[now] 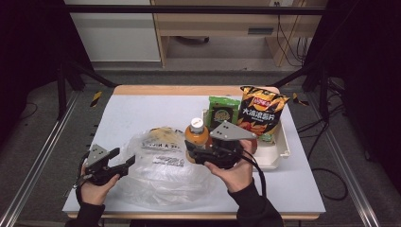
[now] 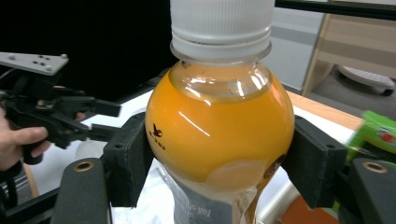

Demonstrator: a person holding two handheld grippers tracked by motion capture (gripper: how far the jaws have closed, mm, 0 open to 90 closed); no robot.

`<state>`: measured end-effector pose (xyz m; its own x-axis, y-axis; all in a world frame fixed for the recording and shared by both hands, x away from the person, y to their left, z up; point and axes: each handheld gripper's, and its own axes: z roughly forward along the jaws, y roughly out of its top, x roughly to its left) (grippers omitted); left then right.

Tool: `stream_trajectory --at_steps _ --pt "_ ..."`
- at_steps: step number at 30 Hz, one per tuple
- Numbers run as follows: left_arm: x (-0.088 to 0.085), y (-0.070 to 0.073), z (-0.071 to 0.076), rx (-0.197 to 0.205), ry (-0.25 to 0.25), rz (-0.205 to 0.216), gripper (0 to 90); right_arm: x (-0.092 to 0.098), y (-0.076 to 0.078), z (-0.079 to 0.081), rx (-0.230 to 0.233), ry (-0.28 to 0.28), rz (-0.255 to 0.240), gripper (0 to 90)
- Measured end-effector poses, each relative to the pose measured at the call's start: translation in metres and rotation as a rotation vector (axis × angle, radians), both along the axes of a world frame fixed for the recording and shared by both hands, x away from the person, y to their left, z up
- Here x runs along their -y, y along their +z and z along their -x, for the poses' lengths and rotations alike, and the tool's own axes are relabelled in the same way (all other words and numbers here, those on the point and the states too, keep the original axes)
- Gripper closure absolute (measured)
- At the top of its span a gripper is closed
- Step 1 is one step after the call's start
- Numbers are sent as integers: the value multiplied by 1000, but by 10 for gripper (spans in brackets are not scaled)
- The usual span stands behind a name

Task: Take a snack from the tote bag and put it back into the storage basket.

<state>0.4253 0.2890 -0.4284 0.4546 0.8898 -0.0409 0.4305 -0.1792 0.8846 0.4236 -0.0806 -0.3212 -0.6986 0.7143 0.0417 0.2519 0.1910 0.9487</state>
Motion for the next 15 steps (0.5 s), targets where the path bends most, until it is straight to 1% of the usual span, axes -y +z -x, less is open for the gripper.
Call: stream_trajectory --at_steps 8,15 --pt "-1 2 1 5 3 6 290 33 0 0 5 -56 8 307" --pt "-4 5 2 15 7 15 287 61 -9 -1 -4 -102 13 306"
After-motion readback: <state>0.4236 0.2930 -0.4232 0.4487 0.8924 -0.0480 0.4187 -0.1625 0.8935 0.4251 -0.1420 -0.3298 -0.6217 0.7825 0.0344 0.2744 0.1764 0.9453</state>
